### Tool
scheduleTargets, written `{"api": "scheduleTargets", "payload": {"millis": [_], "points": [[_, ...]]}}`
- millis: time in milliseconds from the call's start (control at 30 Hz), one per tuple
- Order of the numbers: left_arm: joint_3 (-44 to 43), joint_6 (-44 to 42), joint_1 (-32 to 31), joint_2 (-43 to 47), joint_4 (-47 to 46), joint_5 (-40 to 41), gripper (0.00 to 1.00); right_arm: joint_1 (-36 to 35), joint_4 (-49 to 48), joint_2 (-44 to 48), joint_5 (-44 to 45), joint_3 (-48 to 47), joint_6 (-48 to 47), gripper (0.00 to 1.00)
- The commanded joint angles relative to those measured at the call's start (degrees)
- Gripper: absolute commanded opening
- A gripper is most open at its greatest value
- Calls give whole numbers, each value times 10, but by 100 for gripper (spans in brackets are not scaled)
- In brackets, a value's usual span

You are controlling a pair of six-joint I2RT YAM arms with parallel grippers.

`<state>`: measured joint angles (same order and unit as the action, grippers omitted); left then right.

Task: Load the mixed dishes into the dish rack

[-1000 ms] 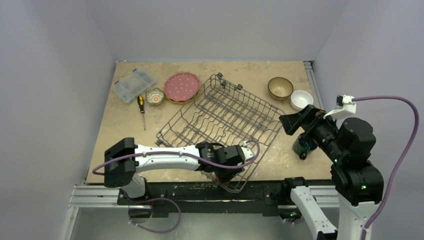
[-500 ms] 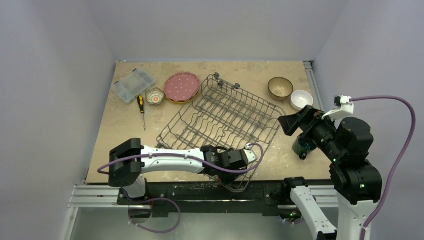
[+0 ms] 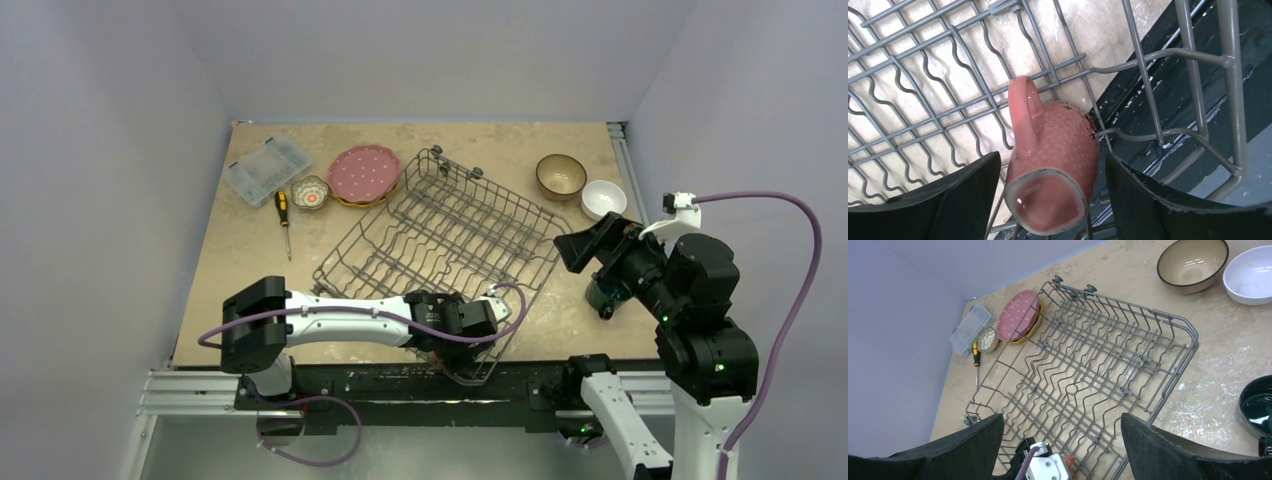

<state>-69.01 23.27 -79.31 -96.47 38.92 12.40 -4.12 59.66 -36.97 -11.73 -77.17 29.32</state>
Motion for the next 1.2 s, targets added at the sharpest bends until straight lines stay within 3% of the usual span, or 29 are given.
{"api": "scheduleTargets", "payload": {"millis": [0, 167, 567, 767, 1067, 1167], "points": [[-13, 16, -7, 31, 17, 6, 81, 0, -13, 4, -14, 6, -1, 88], [-22, 15, -7, 52, 26, 8, 99, -1, -16, 1, -18, 11, 0, 88], [-77, 20, -5, 181, 124, 97, 100, 0, -20, -12, 4, 46, -7, 88], [-107, 34, 21, 267, 153, 114, 100, 0, -17, -56, 86, 63, 6, 87], [-134, 45, 83, 378, 189, 108, 100, 2, 13, -208, 338, 92, 68, 86], [-137, 32, 84, 408, 211, 112, 100, 12, 14, -243, 376, 100, 79, 83]]}}
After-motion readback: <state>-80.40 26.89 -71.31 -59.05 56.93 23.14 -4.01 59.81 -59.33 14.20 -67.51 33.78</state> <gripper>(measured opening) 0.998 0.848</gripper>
